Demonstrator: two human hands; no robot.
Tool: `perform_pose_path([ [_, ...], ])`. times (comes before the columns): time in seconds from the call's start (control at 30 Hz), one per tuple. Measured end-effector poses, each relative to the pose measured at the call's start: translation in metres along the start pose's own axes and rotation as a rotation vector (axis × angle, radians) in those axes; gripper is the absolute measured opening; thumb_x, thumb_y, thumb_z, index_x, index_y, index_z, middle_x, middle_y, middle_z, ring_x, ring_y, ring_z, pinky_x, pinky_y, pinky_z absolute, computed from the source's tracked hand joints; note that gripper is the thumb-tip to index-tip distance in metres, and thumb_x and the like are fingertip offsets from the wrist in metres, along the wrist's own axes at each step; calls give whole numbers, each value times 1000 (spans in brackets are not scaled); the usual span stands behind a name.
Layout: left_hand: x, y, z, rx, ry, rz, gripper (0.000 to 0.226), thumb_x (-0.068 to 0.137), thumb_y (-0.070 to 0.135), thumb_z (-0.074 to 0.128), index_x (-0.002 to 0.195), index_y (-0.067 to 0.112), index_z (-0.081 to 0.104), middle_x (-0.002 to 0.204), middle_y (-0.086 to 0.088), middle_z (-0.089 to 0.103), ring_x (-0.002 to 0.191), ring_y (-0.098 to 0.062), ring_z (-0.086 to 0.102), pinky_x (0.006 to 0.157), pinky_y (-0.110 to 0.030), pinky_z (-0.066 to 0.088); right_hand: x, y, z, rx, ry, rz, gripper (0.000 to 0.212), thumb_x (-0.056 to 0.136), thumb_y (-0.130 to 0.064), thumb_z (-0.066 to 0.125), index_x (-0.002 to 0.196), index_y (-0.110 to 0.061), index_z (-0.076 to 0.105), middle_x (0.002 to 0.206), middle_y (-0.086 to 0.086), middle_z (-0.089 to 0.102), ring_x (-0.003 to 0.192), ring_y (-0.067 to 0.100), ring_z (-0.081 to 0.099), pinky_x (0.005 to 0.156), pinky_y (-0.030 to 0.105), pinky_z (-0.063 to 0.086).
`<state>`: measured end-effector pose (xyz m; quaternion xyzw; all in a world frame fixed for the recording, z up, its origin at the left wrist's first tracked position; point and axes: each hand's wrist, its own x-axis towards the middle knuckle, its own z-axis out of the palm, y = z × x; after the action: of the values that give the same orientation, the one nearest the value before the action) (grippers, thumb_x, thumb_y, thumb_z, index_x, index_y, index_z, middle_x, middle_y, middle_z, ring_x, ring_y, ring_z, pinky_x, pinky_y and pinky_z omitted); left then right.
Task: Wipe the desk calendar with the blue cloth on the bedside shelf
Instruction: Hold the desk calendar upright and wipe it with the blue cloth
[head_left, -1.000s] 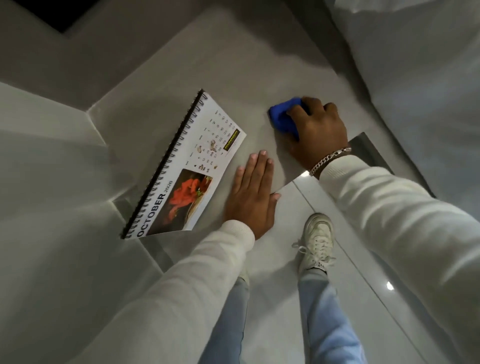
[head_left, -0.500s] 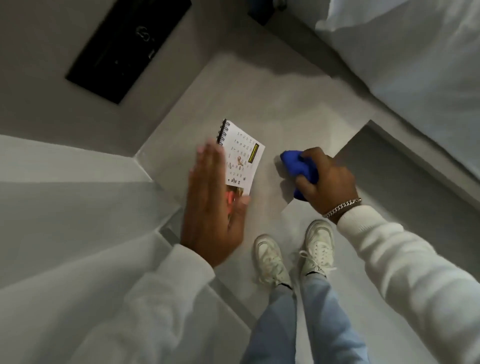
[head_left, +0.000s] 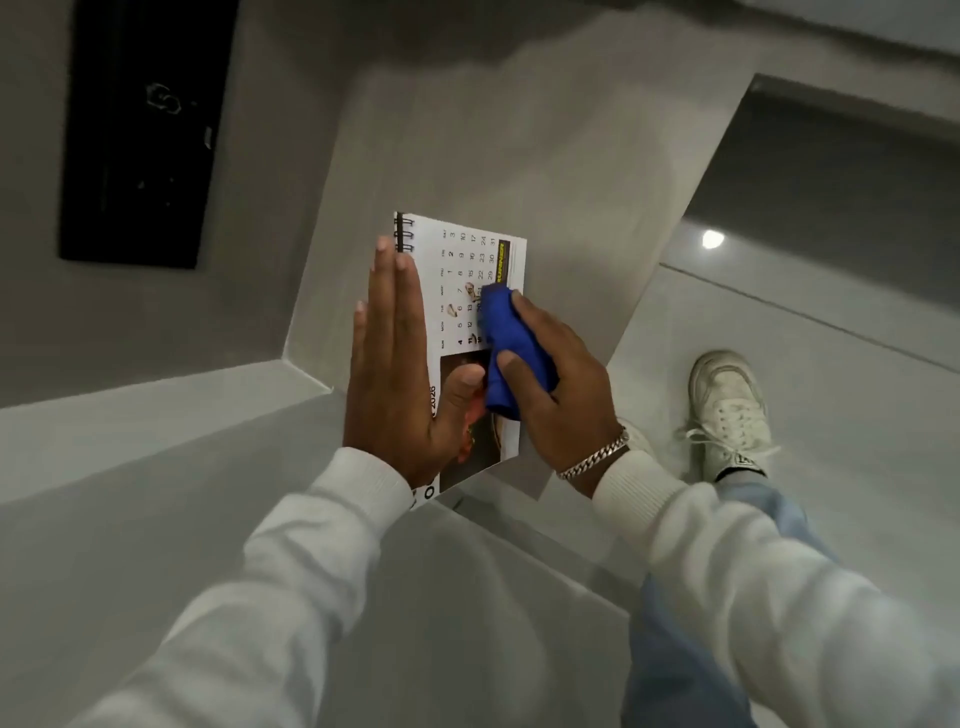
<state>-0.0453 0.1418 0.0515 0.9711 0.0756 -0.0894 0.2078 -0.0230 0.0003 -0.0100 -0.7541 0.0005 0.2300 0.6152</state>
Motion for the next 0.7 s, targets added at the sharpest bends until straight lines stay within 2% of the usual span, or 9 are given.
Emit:
perform_pose_path([
  [0.07, 1, -1, 2, -7, 13, 3, 87, 94, 60, 22, 152, -3, 5, 164, -23, 0, 156, -28, 3, 118, -64, 21, 0, -1, 11, 47, 1, 30, 50, 94, -19, 55, 141, -15, 38, 142, 8, 48, 124, 19, 49, 105, 23, 40],
  [0.17, 3, -1, 1, 20, 16, -19, 88, 94, 61, 21, 153, -2, 4, 164, -23, 0, 155, -30, 3, 120, -64, 15, -3, 0, 24, 91, 15, 85, 52, 95, -21, 54, 143, -19, 36, 151, 7, 38, 137, 14, 34, 107, 5, 22],
  [0.2, 4, -1, 1, 27, 12, -23, 89, 93, 62, 20, 153, -1, 3, 165, -23, -1, 156, -30, 2, 121, -63, 12, -7, 1, 27, 98, 18, 100, 52, 95, -21, 54, 144, -20, 35, 153, 7, 35, 138, 13, 31, 107, 4, 20],
  [0.3, 4, 0, 0, 18, 5, -19, 90, 93, 63, 21, 152, -3, 3, 164, -23, -2, 155, -32, 1, 121, -63, 12, -24, 4, 32, 118, 10, 142, 54, 95, -20, 54, 144, -18, 34, 154, 7, 32, 142, 17, 28, 113, 16, 22],
  [0.43, 4, 0, 1, -14, 8, 6, 90, 94, 60, 24, 151, -7, 4, 163, -27, -2, 155, -34, 2, 118, -65, 20, -18, 1, 30, 111, 47, 110, 52, 94, -18, 55, 142, -15, 38, 152, 9, 36, 139, 12, 29, 109, 2, 16],
  [0.5, 5, 0, 1, -18, 4, 7, 90, 94, 60, 23, 151, -7, 4, 163, -26, -3, 155, -34, 2, 118, -64, 21, 0, -3, 29, 99, 83, 81, 51, 94, -19, 55, 142, -15, 38, 152, 10, 37, 139, 13, 30, 111, 7, 19],
  [0.6, 4, 1, 1, 1, 3, -5, 90, 93, 61, 22, 152, -5, 4, 164, -25, -3, 155, -33, 2, 119, -63, 21, 16, -7, 29, 102, 95, 94, 51, 95, -22, 53, 143, -15, 36, 153, 10, 35, 142, 20, 29, 114, 24, 25],
  [0.7, 4, 1, 1, 44, 4, -21, 88, 93, 61, 20, 153, 0, 2, 165, -21, -3, 156, -30, 1, 122, -61, 11, -1, -1, 29, 92, 41, 97, 53, 95, -22, 52, 144, -16, 33, 154, 10, 32, 143, 22, 28, 116, 32, 27],
])
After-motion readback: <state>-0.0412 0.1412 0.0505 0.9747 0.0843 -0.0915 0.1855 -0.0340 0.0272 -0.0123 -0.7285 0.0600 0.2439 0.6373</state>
